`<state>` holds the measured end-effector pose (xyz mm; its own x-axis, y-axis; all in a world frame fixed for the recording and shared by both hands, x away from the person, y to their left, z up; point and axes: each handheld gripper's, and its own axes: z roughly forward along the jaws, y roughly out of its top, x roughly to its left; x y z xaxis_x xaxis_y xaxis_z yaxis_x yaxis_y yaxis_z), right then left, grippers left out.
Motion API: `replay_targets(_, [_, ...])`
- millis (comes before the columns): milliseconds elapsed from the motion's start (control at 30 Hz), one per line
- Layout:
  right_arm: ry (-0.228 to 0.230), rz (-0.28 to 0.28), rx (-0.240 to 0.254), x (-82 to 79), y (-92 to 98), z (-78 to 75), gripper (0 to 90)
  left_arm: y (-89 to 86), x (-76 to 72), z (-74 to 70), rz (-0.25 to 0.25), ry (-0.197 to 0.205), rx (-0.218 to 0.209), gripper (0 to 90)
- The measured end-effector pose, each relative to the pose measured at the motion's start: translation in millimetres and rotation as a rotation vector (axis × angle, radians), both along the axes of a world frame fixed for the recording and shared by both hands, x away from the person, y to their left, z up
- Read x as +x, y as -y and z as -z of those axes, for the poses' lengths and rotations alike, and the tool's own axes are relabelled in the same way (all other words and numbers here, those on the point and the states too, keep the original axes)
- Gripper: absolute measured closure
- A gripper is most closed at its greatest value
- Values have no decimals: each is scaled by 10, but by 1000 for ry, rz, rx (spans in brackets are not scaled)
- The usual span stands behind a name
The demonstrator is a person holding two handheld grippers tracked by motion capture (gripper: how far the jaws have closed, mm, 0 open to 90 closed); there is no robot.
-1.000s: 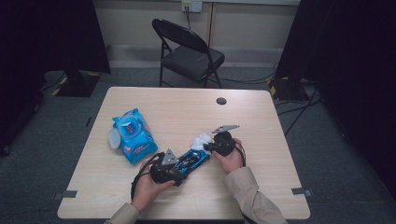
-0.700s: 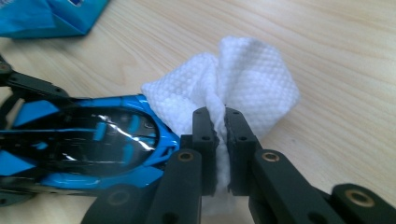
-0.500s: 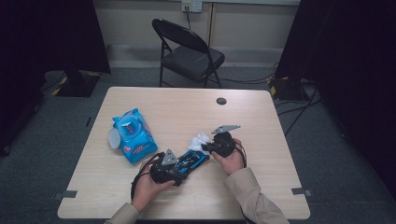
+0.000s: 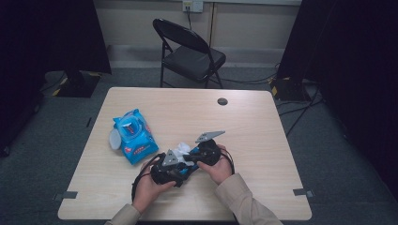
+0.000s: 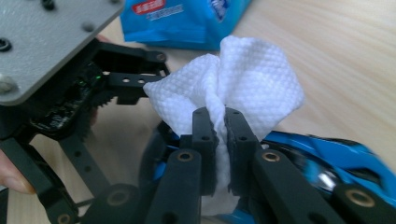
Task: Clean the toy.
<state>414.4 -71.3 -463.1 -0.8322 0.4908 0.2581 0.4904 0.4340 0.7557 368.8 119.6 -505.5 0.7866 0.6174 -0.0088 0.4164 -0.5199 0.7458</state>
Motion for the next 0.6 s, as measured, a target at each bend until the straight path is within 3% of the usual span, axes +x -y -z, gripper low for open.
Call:
replay_targets(233, [-44,-47,-5,-17,-189,107,851,1,-1,1,-2,-2,-4,239])
replay_targets(600, [-84,-24,8,7,-181,140,853,3,-4,1,-4,-2,-3,240])
